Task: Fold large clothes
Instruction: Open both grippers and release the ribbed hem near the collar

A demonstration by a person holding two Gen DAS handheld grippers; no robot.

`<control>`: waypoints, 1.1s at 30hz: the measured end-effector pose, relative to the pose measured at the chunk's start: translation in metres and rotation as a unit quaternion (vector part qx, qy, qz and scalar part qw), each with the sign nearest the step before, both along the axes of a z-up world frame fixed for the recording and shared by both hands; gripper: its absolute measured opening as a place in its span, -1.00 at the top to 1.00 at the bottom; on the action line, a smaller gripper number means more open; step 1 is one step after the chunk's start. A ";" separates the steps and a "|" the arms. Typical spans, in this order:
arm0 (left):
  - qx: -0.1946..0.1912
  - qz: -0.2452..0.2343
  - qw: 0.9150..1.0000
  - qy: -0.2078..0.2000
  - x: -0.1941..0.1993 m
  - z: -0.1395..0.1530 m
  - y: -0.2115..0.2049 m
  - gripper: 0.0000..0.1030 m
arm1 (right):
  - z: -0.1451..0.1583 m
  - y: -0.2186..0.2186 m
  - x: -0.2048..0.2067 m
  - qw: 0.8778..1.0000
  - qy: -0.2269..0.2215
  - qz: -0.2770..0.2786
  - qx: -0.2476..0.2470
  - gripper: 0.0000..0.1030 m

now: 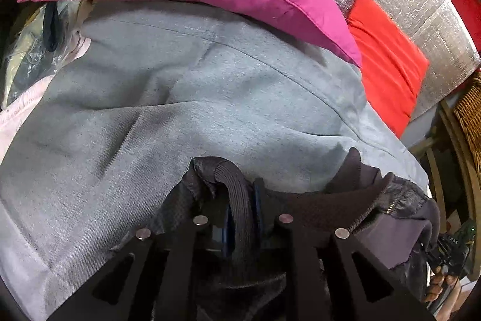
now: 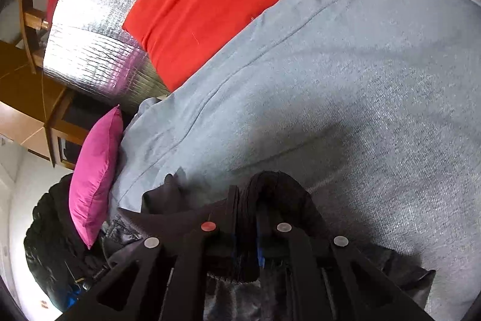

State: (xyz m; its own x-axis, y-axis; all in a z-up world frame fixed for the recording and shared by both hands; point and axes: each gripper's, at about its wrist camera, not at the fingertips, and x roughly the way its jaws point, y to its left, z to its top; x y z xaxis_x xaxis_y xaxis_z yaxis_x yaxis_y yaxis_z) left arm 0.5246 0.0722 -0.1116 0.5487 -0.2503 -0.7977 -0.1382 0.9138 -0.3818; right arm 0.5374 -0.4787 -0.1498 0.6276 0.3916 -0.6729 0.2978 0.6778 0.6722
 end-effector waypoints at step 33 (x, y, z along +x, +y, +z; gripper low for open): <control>0.120 -0.085 0.986 -0.079 -0.083 0.022 0.028 -0.71 | 0.039 0.014 -0.091 0.979 -0.049 0.088 -0.176 -0.81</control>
State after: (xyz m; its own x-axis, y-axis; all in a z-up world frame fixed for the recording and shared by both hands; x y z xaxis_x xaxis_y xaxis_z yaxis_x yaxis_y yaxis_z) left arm 0.4412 0.0998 -0.0896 0.6381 -0.1635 -0.7524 0.0686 0.9854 -0.1560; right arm 0.4466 -0.4652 -0.1106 0.6399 0.2539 -0.7253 0.1018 0.9075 0.4075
